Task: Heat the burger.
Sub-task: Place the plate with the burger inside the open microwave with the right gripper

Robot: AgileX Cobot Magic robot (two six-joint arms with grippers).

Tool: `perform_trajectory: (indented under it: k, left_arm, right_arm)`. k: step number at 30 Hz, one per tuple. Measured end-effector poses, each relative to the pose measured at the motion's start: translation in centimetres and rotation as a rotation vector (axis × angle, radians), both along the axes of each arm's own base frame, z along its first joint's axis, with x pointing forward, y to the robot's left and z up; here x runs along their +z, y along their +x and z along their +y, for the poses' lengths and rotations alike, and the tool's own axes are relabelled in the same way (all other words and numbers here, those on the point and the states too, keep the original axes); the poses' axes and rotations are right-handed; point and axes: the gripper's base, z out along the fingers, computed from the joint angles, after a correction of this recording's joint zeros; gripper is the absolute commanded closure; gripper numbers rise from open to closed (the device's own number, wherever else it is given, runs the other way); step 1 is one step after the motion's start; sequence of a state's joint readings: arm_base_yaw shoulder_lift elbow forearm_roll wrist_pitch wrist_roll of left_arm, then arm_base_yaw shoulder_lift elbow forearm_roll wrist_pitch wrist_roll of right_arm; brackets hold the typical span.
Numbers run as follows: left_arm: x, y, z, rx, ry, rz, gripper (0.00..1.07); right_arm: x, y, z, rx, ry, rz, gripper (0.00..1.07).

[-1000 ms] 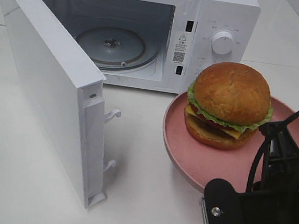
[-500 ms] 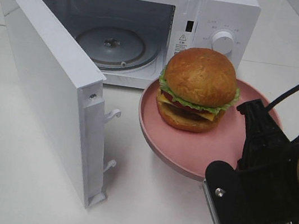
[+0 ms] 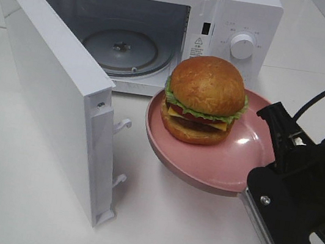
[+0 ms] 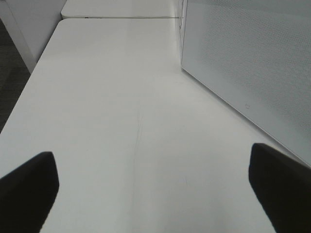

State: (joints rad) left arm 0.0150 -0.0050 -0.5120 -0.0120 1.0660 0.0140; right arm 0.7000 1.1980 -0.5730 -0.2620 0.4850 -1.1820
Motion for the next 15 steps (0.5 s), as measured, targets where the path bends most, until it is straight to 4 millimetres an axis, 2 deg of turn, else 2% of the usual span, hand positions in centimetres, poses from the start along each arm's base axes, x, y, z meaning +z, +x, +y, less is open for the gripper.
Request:
perform_trajectory:
  k: [9, 15]
  left_arm:
    - [0.0, 0.0, 0.0, 0.000, 0.000, 0.000, 0.04]
    - [0.0, 0.0, 0.0, 0.000, 0.000, 0.000, 0.04]
  right_arm:
    - [-0.2, 0.6, -1.0, 0.110, -0.010, 0.024, 1.07]
    - [-0.1, 1.0, -0.9, 0.147, -0.002, -0.014, 1.07]
